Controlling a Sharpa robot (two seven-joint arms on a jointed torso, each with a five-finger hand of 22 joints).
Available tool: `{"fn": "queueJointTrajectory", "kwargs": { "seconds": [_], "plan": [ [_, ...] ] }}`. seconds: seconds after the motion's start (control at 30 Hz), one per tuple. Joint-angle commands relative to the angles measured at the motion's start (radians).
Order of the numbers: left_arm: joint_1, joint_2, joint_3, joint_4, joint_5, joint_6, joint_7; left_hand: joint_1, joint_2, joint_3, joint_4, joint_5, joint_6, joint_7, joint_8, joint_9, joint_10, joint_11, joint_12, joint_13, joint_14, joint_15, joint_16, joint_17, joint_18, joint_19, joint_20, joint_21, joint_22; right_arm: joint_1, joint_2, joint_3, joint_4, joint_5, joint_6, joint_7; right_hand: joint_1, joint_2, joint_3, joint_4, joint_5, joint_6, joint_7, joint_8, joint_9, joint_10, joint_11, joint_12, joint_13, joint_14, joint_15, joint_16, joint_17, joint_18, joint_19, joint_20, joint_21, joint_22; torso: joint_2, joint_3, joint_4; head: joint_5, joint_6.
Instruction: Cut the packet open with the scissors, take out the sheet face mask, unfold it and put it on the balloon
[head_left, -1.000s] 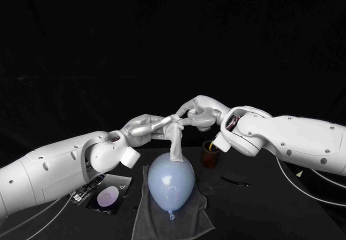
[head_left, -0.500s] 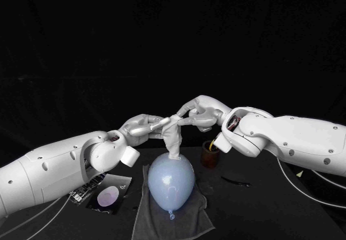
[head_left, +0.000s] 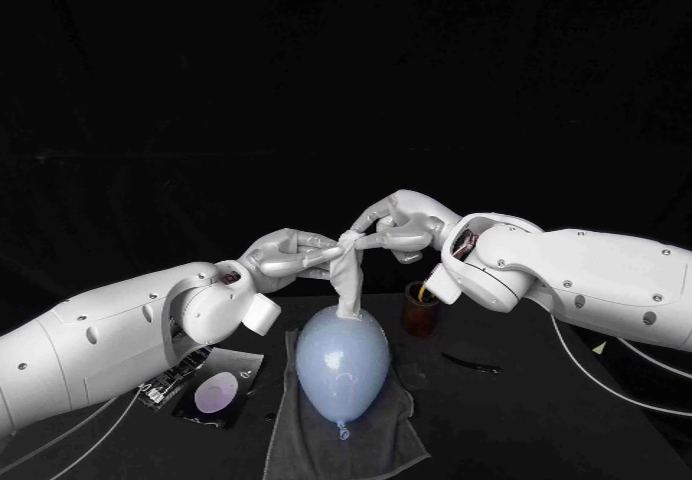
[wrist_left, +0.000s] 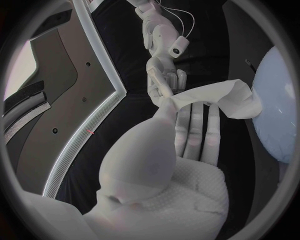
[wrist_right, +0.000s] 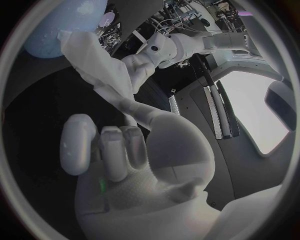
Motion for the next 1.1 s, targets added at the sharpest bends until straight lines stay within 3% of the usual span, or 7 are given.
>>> {"fn": "queueJointTrajectory", "kwargs": {
  "seconds": [0.03, 0.2, 0.3, 0.43, 0.6, 0.77, 1.1],
  "plan": [
    [0.001, 0.002, 0.001, 0.006, -0.005, -0.002, 0.045, 0.011, -0.010, 0.036, 0.002, 0.005, -0.010, 0.000, 0.007, 0.027, 0.005, 0.002, -0.007, -0.004, 0.002, 0.001, -0.001, 0.001, 0.012, 0.011, -0.001, 0.008, 0.002, 0.001, 0.002, 0.001, -0.004, -0.002, 0.044, -0.041, -0.004, -0.010, 0.006, 0.000, 0.010, -0.002, 0.007, 0.003, 0.017, 0.089, -0.001, -0.003, 0.243, 0.103, -0.005, 0.003, 0.264, -0.005, -0.004, -0.003, -0.007, 0.179, 0.000, -0.0008, 0.0002, 0.001, -0.001],
    [0.001, -0.001, 0.001, 0.008, 0.024, -0.026, 0.069, -0.022, -0.093, 0.222, 0.010, 0.006, -0.027, 0.007, 0.025, 0.058, 0.008, 0.010, -0.018, -0.002, 0.002, 0.008, -0.008, 0.001, 0.012, 0.022, -0.004, 0.014, 0.003, 0.001, 0.002, 0.001, -0.008, -0.007, 0.064, -0.066, -0.007, -0.016, 0.007, 0.002, 0.023, -0.005, 0.008, 0.003, 0.020, 0.085, -0.001, -0.010, 0.238, 0.103, -0.004, 0.003, 0.264, -0.004, -0.005, -0.002, -0.011, 0.178, -0.001, -0.0007, 0.0002, 0.001, -0.001],
    [0.001, -0.004, 0.001, 0.010, 0.034, -0.035, 0.075, -0.043, -0.123, 0.294, -0.005, 0.005, -0.027, 0.011, 0.033, 0.070, 0.019, 0.008, -0.014, 0.001, 0.012, 0.002, -0.004, 0.005, 0.013, 0.033, -0.009, 0.022, 0.006, 0.001, 0.001, 0.000, -0.008, -0.008, 0.069, -0.073, -0.007, -0.022, 0.006, 0.000, 0.025, -0.007, 0.009, 0.004, 0.021, 0.085, -0.001, -0.010, 0.237, 0.103, -0.004, 0.003, 0.264, -0.004, -0.006, -0.002, -0.012, 0.177, 0.000, -0.0009, -0.0001, 0.002, -0.001],
    [0.001, -0.010, 0.001, 0.015, 0.043, -0.044, 0.076, -0.050, -0.164, 0.367, -0.072, 0.005, -0.019, 0.009, 0.035, 0.079, 0.055, -0.002, 0.015, 0.013, 0.049, -0.016, 0.022, 0.019, 0.013, 0.071, -0.033, 0.056, 0.021, 0.001, -0.001, 0.000, -0.007, -0.002, 0.066, -0.076, -0.006, -0.031, 0.002, -0.003, 0.018, -0.011, 0.010, 0.004, 0.024, 0.084, 0.001, -0.012, 0.236, 0.103, -0.003, 0.003, 0.264, -0.004, -0.006, -0.001, -0.011, 0.178, 0.000, -0.0008, 0.0004, 0.001, -0.002],
    [0.001, -0.020, 0.001, 0.021, 0.046, -0.043, 0.066, -0.072, -0.198, 0.435, -0.175, 0.009, -0.014, 0.014, 0.019, 0.076, 0.044, 0.005, 0.035, 0.022, 0.037, -0.014, 0.030, 0.029, 0.002, 0.070, -0.051, 0.096, 0.047, 0.001, -0.005, 0.000, -0.005, 0.014, 0.048, -0.073, 0.000, -0.037, -0.004, -0.008, 0.004, -0.011, 0.010, 0.010, 0.030, 0.084, 0.001, -0.013, 0.236, 0.103, -0.002, 0.003, 0.264, -0.004, -0.007, -0.001, -0.013, 0.177, 0.000, -0.0004, 0.0002, 0.001, -0.002],
    [0.000, -0.030, 0.001, 0.027, 0.043, -0.029, 0.051, -0.126, -0.194, 0.483, -0.292, 0.005, -0.026, 0.018, -0.019, 0.060, 0.019, 0.010, 0.081, 0.051, 0.034, -0.016, 0.064, 0.058, -0.008, 0.038, -0.073, 0.170, 0.101, 0.001, -0.009, 0.000, -0.004, 0.032, 0.025, -0.067, 0.005, -0.038, -0.006, -0.009, 0.004, -0.008, 0.009, 0.016, 0.035, 0.084, 0.000, -0.012, 0.236, 0.103, -0.002, 0.003, 0.264, -0.004, -0.006, -0.001, -0.011, 0.177, 0.000, -0.0009, 0.0003, 0.001, -0.002],
    [0.000, -0.034, 0.001, 0.037, 0.030, 0.004, 0.030, -0.174, -0.172, 0.521, -0.405, 0.005, -0.043, 0.013, -0.062, 0.037, -0.043, 0.012, 0.175, 0.115, 0.029, -0.023, 0.127, 0.111, -0.008, -0.001, -0.109, 0.300, 0.194, 0.001, -0.003, 0.000, 0.003, 0.065, -0.016, -0.061, 0.010, -0.035, -0.005, -0.010, 0.006, -0.004, 0.007, 0.025, 0.043, 0.085, -0.001, -0.011, 0.237, 0.103, -0.004, 0.003, 0.264, -0.004, -0.006, -0.001, -0.009, 0.178, 0.001, -0.0003, 0.0004, 0.000, -0.004]
  ]
}}
